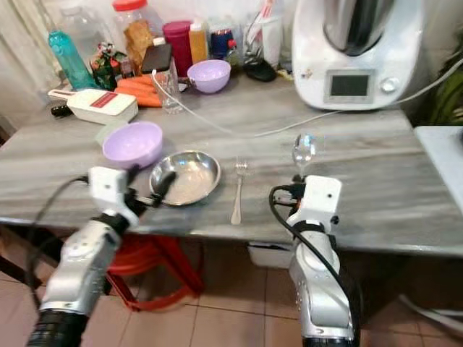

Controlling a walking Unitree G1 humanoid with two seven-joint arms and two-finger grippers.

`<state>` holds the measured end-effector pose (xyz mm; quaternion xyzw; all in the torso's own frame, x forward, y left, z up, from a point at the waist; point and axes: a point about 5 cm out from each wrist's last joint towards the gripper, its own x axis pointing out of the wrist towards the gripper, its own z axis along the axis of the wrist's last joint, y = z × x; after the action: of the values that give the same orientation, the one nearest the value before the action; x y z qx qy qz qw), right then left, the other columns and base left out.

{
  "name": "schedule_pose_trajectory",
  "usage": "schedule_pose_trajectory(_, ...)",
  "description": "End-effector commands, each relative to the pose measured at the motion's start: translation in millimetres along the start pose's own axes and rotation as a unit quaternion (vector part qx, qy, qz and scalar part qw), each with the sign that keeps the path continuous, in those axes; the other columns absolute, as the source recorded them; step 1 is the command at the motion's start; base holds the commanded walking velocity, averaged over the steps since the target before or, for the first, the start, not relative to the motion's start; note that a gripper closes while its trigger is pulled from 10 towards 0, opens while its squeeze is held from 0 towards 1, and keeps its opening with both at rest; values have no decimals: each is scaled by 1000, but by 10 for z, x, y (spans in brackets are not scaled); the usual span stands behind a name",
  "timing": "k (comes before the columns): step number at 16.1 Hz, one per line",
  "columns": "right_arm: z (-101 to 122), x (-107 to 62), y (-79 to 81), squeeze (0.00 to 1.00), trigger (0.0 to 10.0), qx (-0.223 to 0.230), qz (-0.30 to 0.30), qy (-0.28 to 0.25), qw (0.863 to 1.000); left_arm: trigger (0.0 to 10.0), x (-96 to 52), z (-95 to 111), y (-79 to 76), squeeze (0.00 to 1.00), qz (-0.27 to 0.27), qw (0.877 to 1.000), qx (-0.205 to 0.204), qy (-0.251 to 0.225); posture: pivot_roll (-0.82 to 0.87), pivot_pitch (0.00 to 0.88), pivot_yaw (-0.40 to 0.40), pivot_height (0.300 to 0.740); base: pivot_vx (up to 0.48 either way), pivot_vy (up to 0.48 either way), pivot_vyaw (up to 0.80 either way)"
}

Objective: Setting the table

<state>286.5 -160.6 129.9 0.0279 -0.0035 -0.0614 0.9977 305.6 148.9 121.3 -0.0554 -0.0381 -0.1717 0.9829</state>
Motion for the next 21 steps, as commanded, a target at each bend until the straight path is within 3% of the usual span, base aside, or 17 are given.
schedule_pose_trajectory(1, 19, -13, -25, 0, 10000, 0, -3, -6, 1000, 10000, -20, 25, -18, 0, 1, 1000, 9, -8, -132, 65, 108, 740, 0, 0, 0)
schedule_pose_trajectory(6, 2, -7, 48, 0, 10000, -1, 10, 3, 1000, 10000, -276, -29, 83, 0, 13, 999, 34, 6, -124, 72, 108, 740, 0, 0, 0)
schedule_pose_trajectory(8, -38, 15, 94, 0, 10000, 21, 12, 25, 999, 10000, -371, -73, 34, 0, -22, 999, 29, 21, -117, 71, 106, 740, 0, 0, 0)
schedule_pose_trajectory(16, -85, 182, 300, 0, 10000, 109, 7, 92, 990, 10000, -397, -89, -103, 0, -90, 995, 11, 32, -111, 66, 101, 740, 0, 0, 0)
schedule_pose_trajectory(21, -108, 341, 395, 0, 10000, 101, 3, 130, 986, 10000, -429, -127, -206, 0, -136, 989, -9, 50, -112, 77, 102, 740, 0, 0, 0)
